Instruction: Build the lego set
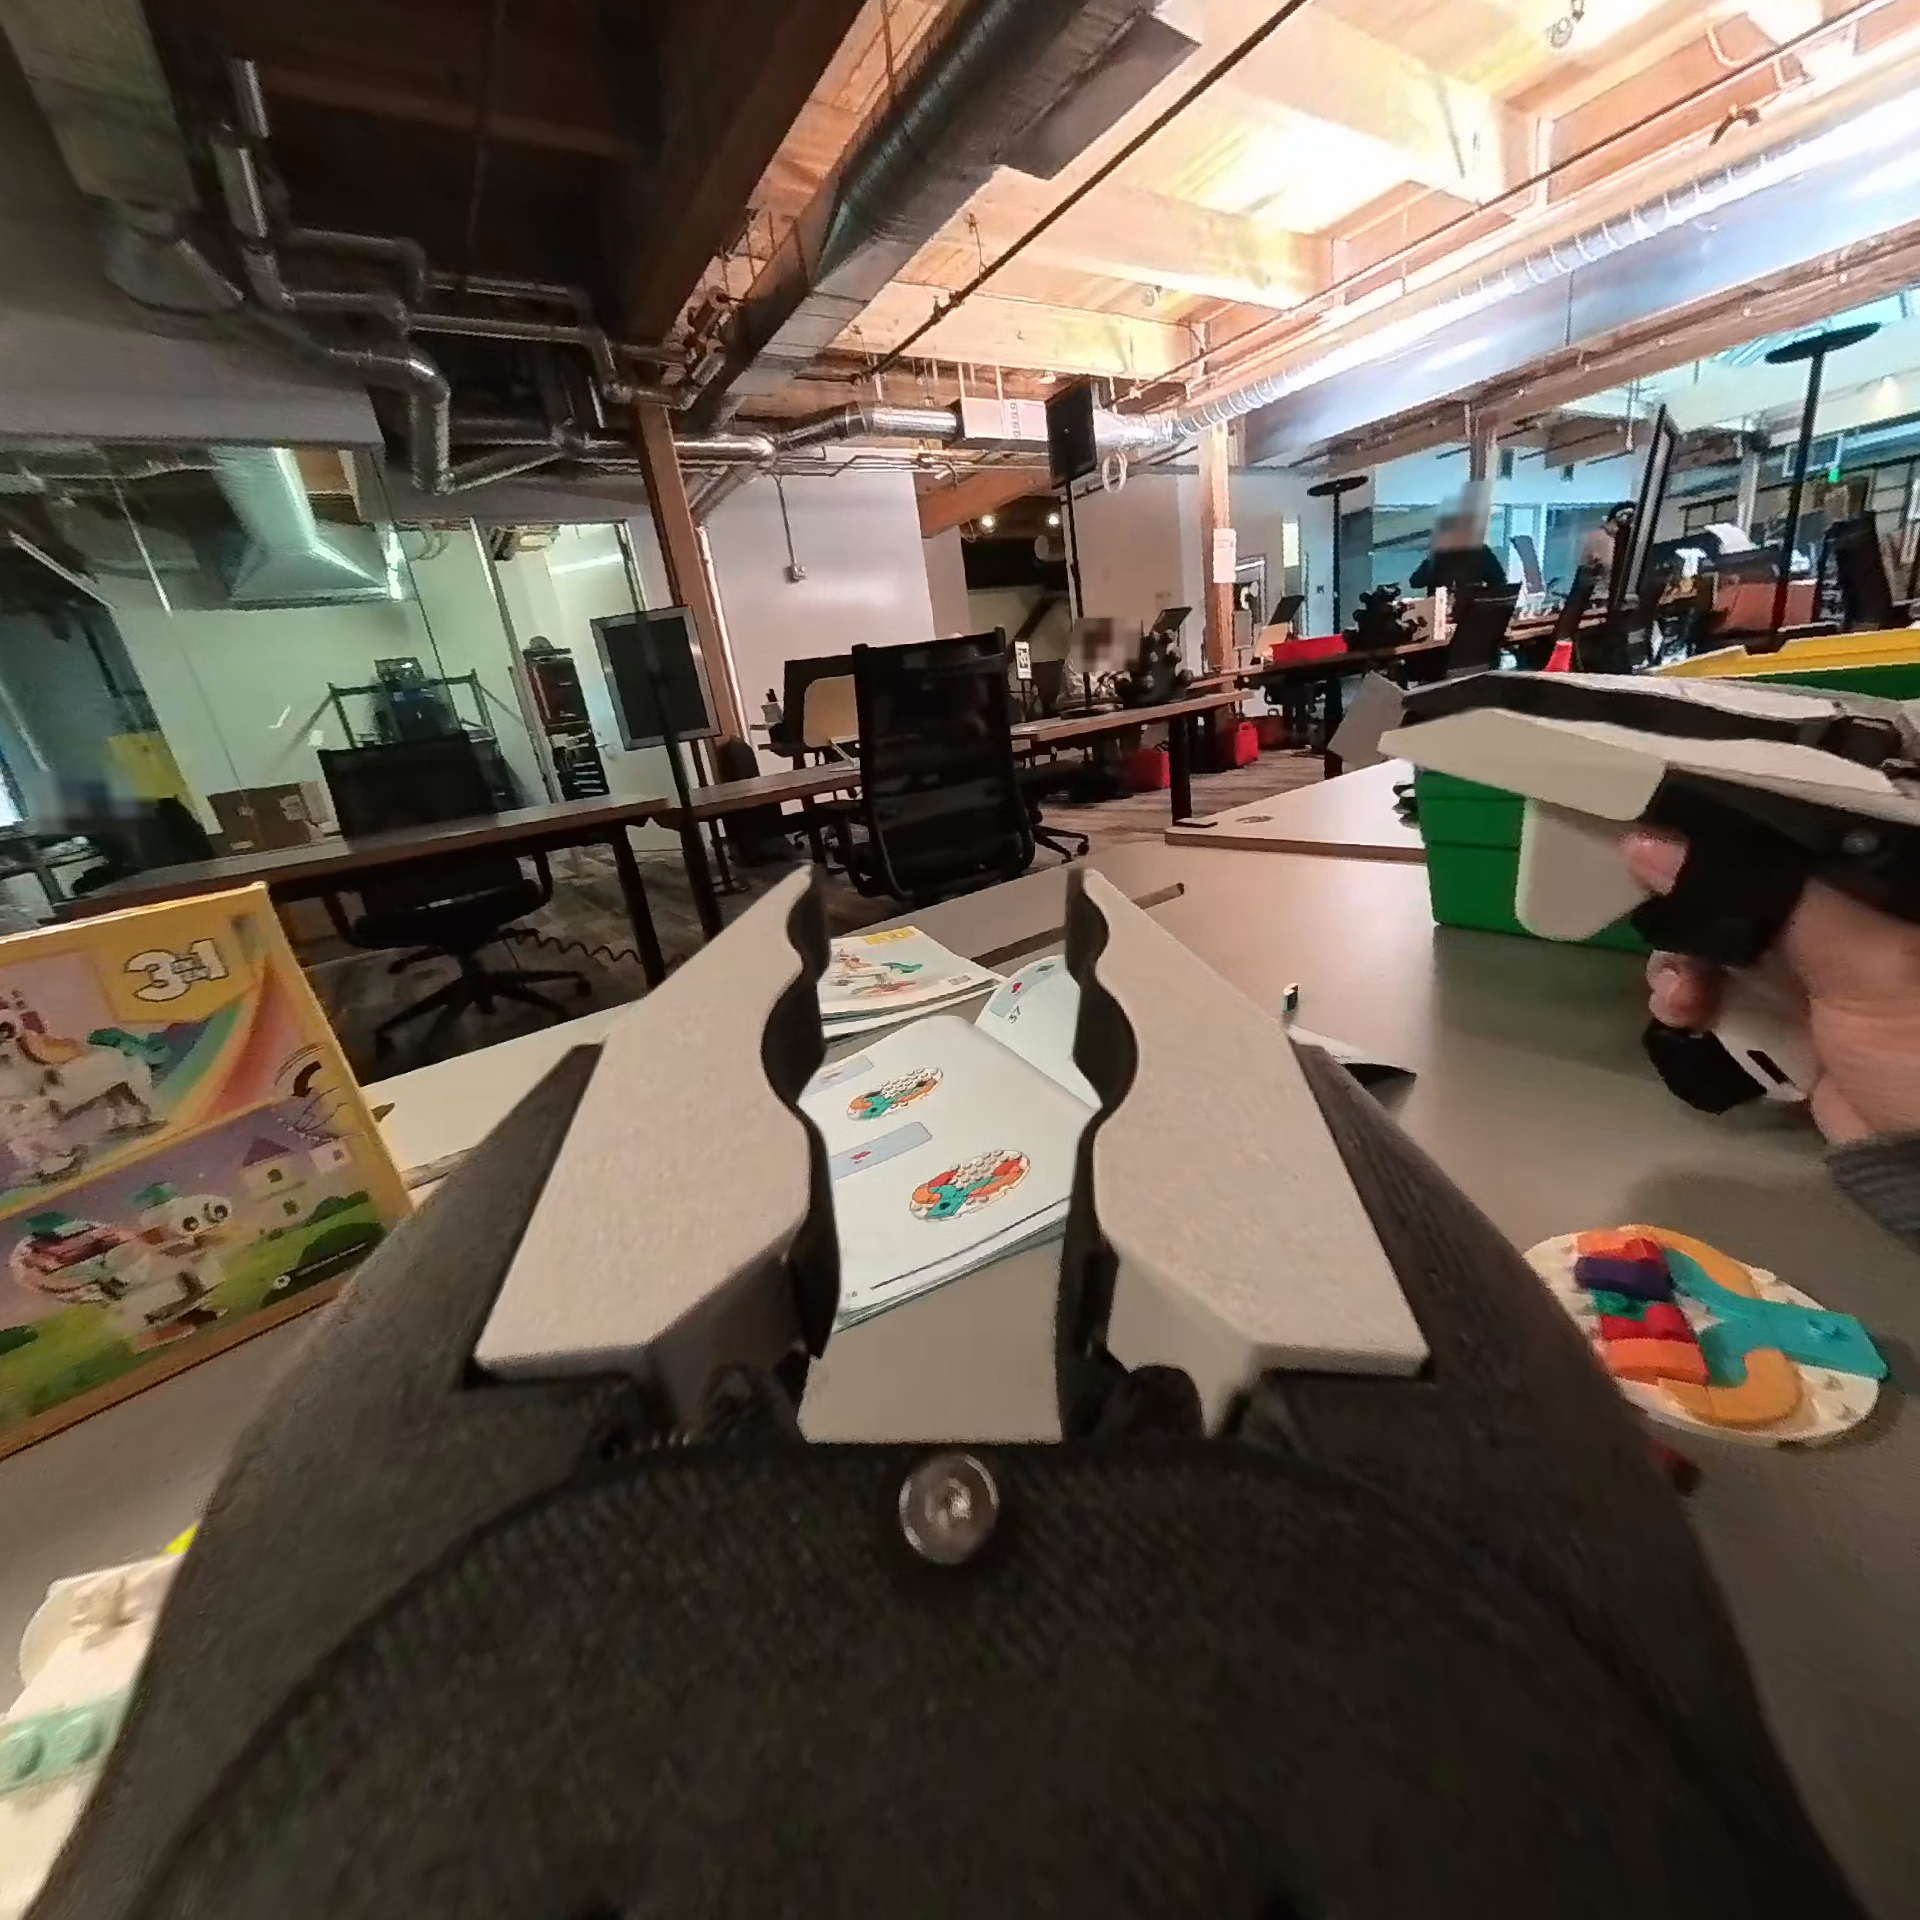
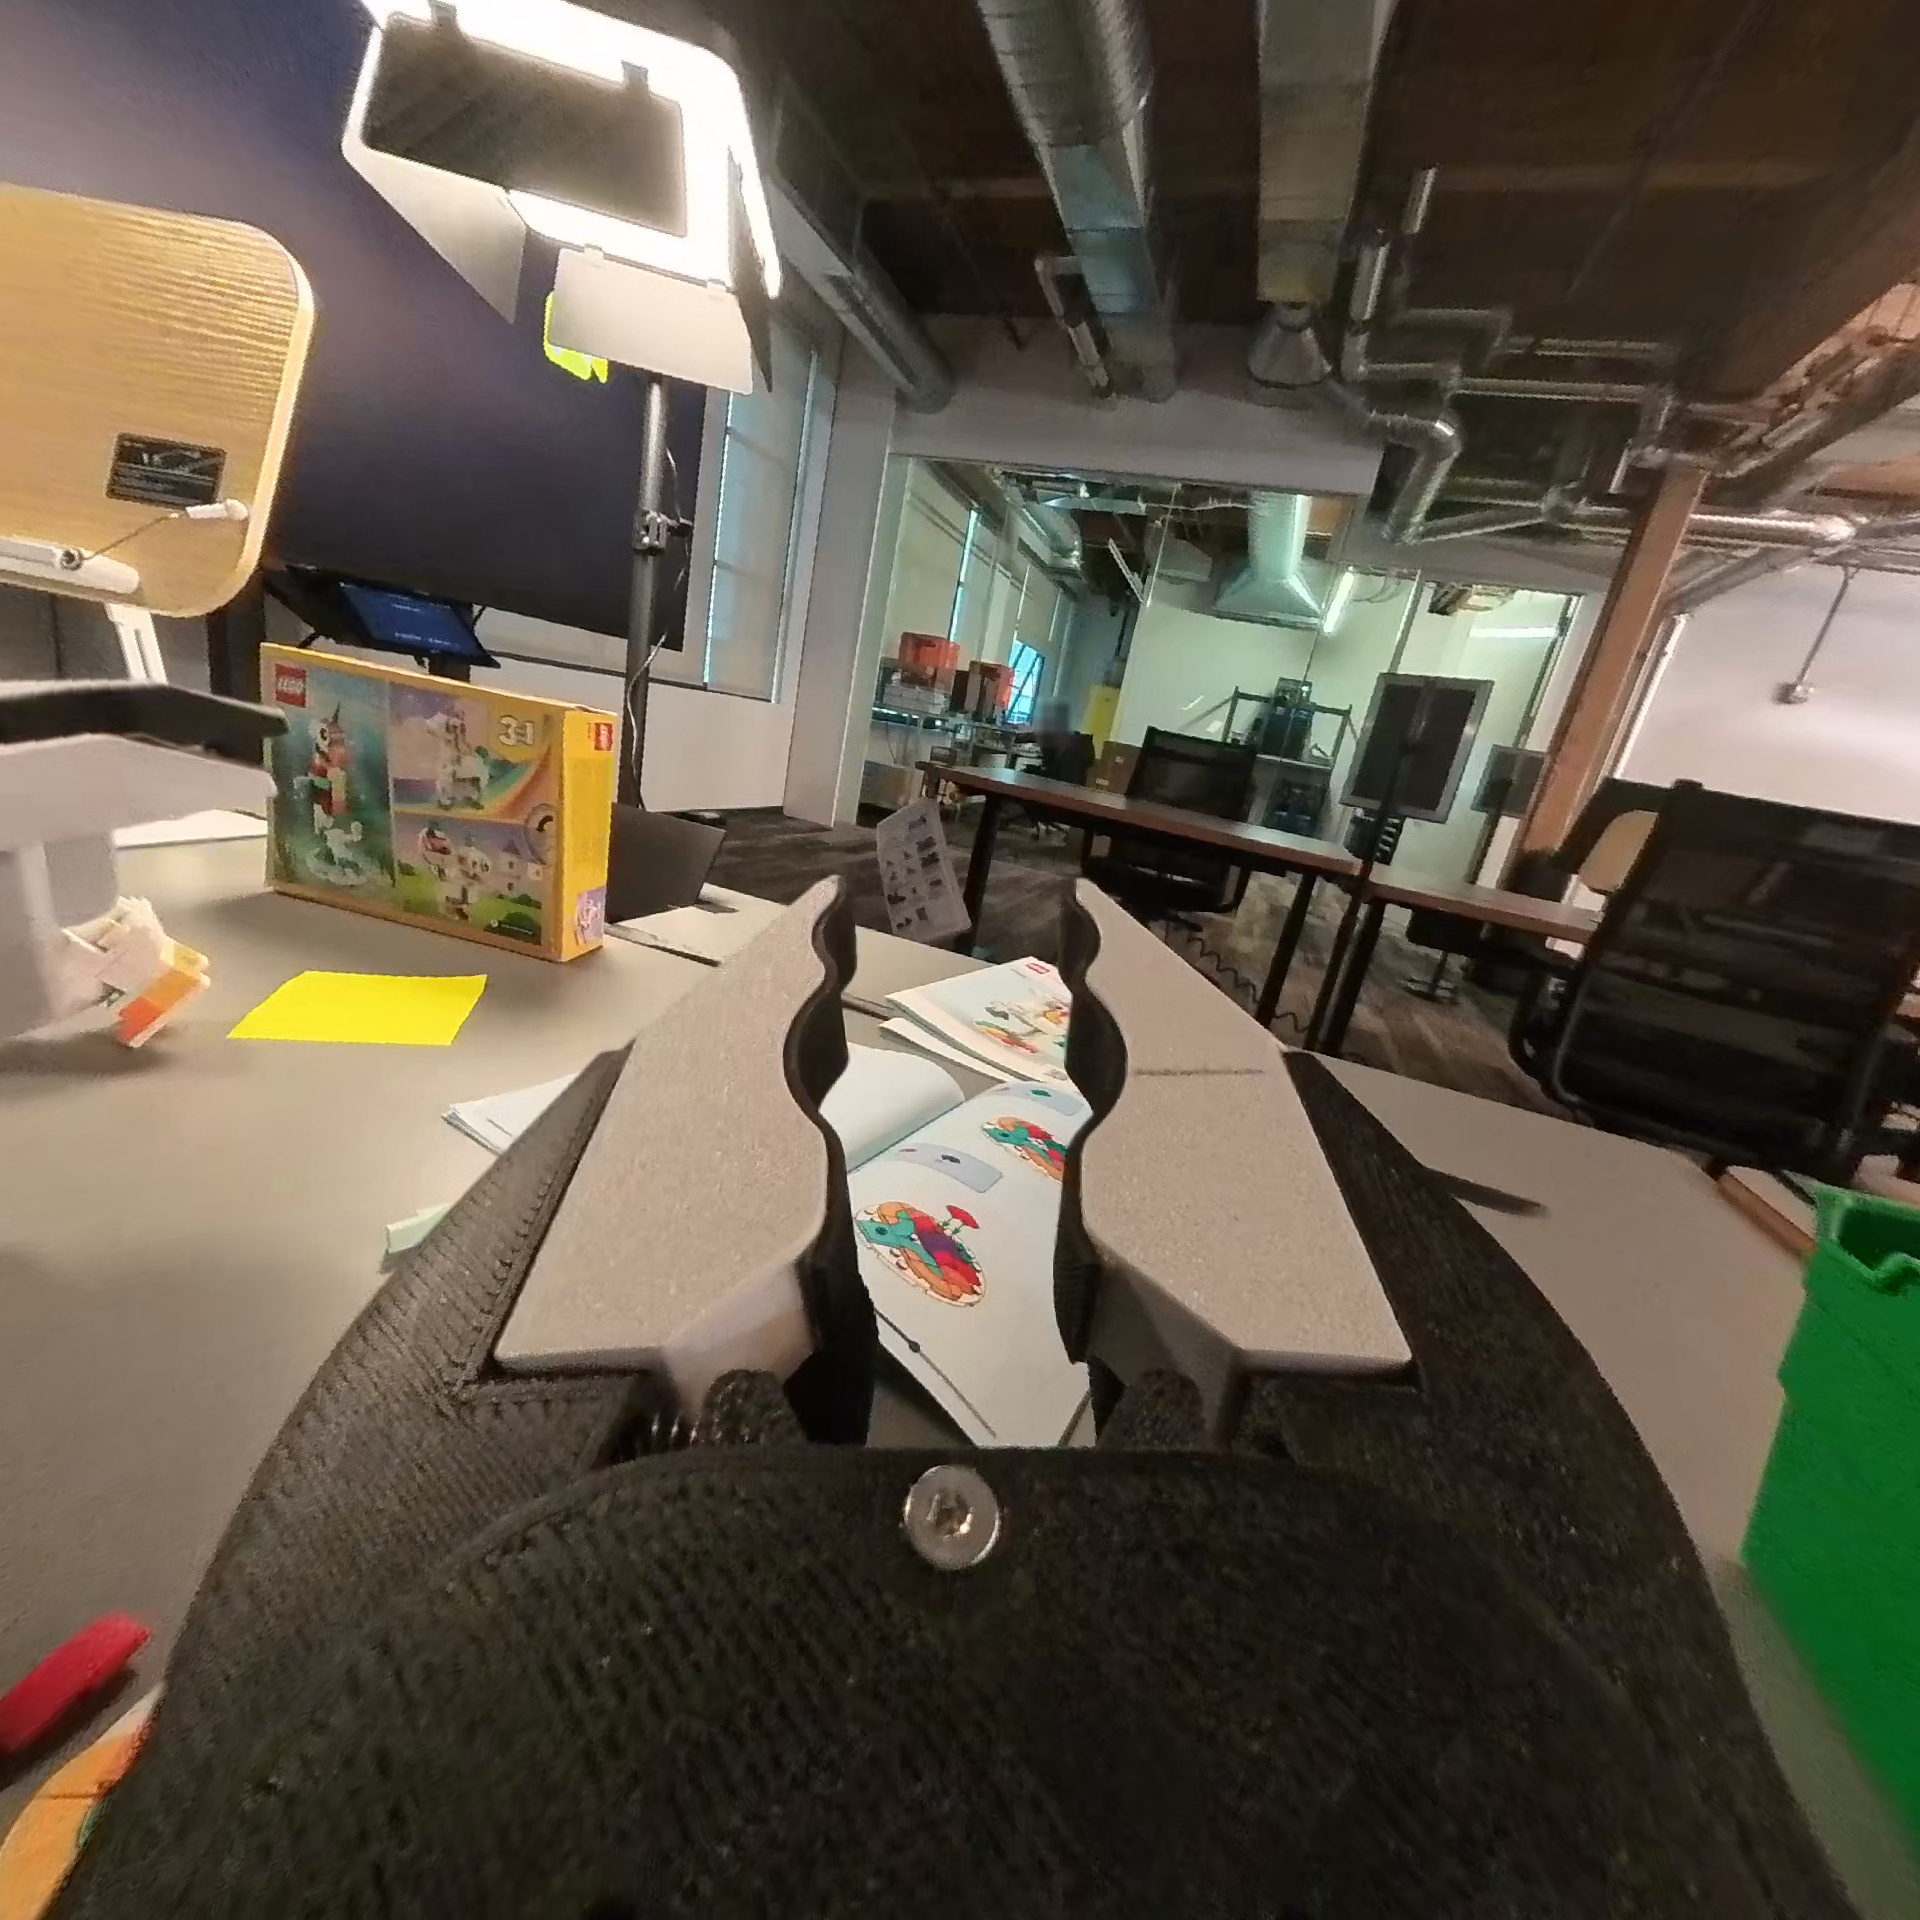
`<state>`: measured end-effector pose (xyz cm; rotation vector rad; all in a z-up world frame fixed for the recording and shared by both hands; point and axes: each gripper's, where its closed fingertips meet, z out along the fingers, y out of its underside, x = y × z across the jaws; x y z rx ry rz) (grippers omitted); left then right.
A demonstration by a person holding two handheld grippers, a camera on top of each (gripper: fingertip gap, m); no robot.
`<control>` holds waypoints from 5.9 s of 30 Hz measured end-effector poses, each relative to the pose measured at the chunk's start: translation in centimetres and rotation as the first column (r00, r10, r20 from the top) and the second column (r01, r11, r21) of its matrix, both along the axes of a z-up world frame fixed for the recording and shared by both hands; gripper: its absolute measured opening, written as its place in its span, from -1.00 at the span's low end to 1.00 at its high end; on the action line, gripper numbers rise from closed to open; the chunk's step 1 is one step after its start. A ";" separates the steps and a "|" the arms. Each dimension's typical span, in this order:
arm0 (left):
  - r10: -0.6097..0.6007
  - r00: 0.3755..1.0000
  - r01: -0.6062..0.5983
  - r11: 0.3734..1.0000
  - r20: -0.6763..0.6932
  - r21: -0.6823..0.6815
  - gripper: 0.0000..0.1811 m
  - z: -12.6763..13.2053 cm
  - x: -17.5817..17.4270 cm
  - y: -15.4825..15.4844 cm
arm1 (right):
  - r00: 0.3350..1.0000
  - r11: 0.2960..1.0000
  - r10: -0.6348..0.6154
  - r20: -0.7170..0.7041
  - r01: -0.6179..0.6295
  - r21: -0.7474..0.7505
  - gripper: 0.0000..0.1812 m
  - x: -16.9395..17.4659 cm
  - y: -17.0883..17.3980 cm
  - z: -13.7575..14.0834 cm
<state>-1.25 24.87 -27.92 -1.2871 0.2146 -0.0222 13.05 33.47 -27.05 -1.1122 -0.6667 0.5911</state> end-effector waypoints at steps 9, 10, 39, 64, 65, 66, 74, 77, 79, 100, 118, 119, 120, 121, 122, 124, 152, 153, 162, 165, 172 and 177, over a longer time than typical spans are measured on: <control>-0.084 0.996 0.084 0.996 -0.019 -0.003 -0.54 -0.1 1.8 0.1 | 0.999 1.000 -0.003 0.055 0.003 0.007 -0.60 -0.7 0.1 -0.5; -0.088 0.996 0.088 0.996 -0.008 -0.003 -0.54 -0.1 1.7 0.1 | 0.998 1.000 0.008 0.059 -0.009 0.008 -0.60 -0.9 -0.1 -0.5; -0.334 0.940 0.324 0.938 -0.068 -0.122 -0.54 -2.0 5.8 -4.7 | 0.438 0.678 0.730 0.525 -0.566 -0.470 -0.11 -2.4 -10.5 -8.6; -0.331 0.943 0.330 0.932 0.019 -0.147 -0.55 -2.2 5.1 -4.0 | 0.252 0.599 0.799 0.546 -0.416 -0.684 -0.26 -0.1 -10.8 -14.3; -0.331 0.943 0.330 0.932 0.019 -0.149 -0.55 -2.2 5.1 -4.0 | 0.248 0.598 0.799 0.548 -0.420 -0.683 -0.30 -0.1 -10.9 -14.4; -0.331 0.943 0.330 0.932 0.019 -0.149 -0.55 -2.2 5.1 -4.0 | 0.244 0.602 0.795 0.555 -0.425 -0.676 -0.31 0.0 -10.9 -14.4; -0.348 0.937 0.336 0.926 -0.043 -0.169 -0.54 -2.6 5.9 -4.1 | 0.240 0.616 0.783 0.574 -0.431 -0.660 -0.30 -0.3 -11.1 -14.5; -0.383 0.910 0.351 0.916 -0.157 -0.194 -0.52 -3.3 7.4 -4.5 | 0.241 0.614 0.786 0.570 -0.418 -0.670 -0.30 -0.3 -11.1 -14.4; -0.418 0.865 0.361 0.903 -0.278 -0.233 -0.45 -4.3 8.7 -4.8 | 0.247 0.602 0.797 0.552 -0.411 -0.685 -0.30 -0.3 -11.1 -14.4; 0.089 0.055 0.186 0.978 -0.994 0.098 -0.74 -8.5 11.6 -3.1 | 0.246 0.590 0.804 0.541 -0.443 -0.675 -0.31 -2.0 -12.7 -9.7; 0.201 -0.013 0.204 0.960 -0.980 0.194 -0.91 -8.3 11.2 -3.4 | 0.270 0.624 0.775 0.572 -0.473 -0.622 -0.38 -2.4 -12.9 -9.3; 0.203 -0.009 0.199 0.960 -0.979 0.197 -0.91 -8.2 11.1 -3.4 | 0.272 0.630 0.769 0.578 -0.473 -0.616 -0.35 -2.4 -12.9 -9.3; 0.204 -0.001 0.194 0.960 -0.979 0.200 -0.92 -8.1 11.0 -3.3 | 0.277 0.638 0.762 0.585 -0.477 -0.605 -0.32 -2.4 -12.9 -9.2; 0.201 0.010 0.190 0.961 -0.980 0.199 -0.92 -8.1 10.9 -3.3 | 0.286 0.647 0.753 0.592 -0.484 -0.590 -0.30 -2.4 -12.8 -9.0; 0.198 0.021 0.187 0.962 -0.980 0.198 -0.92 -8.0 10.8 -3.3 | 0.298 0.656 0.745 0.597 -0.494 -0.571 -0.29 -2.3 -12.8 -8.7; 0.194 0.043 0.183 0.963 -0.980 0.199 -0.92 -7.8 10.5 -3.3 | 0.331 0.672 0.727 0.602 -0.524 -0.523 -0.25 -2.2 -12.6 -8.0; 0.067 0.273 0.155 0.981 -0.960 0.113 -0.92 -7.4 7.9 -3.1 | 0.597 0.751 0.182 0.781 -0.598 0.282 -0.11 -5.0 -12.4 -8.2; 0.069 0.274 0.155 0.981 -0.959 0.115 -0.92 -7.4 7.9 -3.2 | 0.593 0.752 0.183 0.784 -0.598 0.278 -0.11 -5.0 -12.4 -8.3; 0.059 0.282 0.143 0.984 -0.957 0.103 -0.91 -7.5 7.7 -3.1 | 0.599 0.779 0.217 0.771 -0.582 0.232 -0.11 -4.0 -11.3 -7.8; 0.060 0.286 0.142 0.984 -0.956 0.105 -0.92 -7.4 7.7 -3.2 | 0.616 0.791 0.245 0.749 -0.573 0.213 -0.12 -3.4 -10.8 -7.2; 0.072 0.285 0.154 0.981 -0.956 0.120 -0.92 -7.2 8.0 -3.5 | 0.607 0.782 0.288 0.741 -0.596 0.184 -0.14 -3.4 -11.3 -7.2; 0.053 0.306 0.151 0.983 -0.951 0.103 -0.92 -7.2 7.5 -3.3 | 0.607 0.775 0.305 0.734 -0.606 0.179 -0.14 -3.6 -11.7 -7.2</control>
